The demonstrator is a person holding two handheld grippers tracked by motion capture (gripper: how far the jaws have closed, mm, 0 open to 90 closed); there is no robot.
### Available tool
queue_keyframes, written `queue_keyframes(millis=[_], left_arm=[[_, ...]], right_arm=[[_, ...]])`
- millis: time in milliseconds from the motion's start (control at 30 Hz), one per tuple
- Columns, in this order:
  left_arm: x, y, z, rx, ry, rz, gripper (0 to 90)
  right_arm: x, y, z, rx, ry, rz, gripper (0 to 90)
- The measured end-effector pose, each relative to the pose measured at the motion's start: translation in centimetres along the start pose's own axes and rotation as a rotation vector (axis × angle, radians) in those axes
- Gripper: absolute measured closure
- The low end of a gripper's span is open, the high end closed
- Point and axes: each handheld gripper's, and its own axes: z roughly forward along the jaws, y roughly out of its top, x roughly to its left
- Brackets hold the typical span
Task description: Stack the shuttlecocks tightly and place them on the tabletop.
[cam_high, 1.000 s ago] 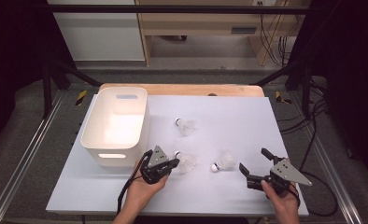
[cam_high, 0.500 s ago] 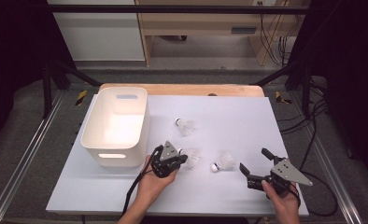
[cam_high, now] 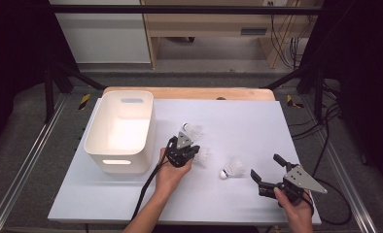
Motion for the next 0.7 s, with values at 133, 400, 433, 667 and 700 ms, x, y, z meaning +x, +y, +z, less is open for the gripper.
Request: queue_keyframes(millis=[133,400,433,667,700], left_arm=[[0.43,-0.13,0.19,0.006,0.01,-0.006,90.0],[0.61,-0.21,0.4,0.01,0.017,-0.009,90.0],[0.6,-0.2,0.4,0.01,0.018,-0.009,90.0],[0.57,-0.19,0.32,0.007,0.024,-0.003,90.0],[0.55,-0.18,0.3,0.005,0.025,-0.002,90.0]], right_arm=[[0.08,0.0,0.07,0.003,0.003,0.001,3.7],[0.09,-0.04,0.09,0.004,0.004,0.001,3.7],[0.09,-0.05,0.09,0.005,0.003,0.001,3.7],[0.12,-0.07,0.13,0.007,0.005,0.001,3.7],[0.12,-0.06,0.13,0.006,0.006,-0.001,3.7]])
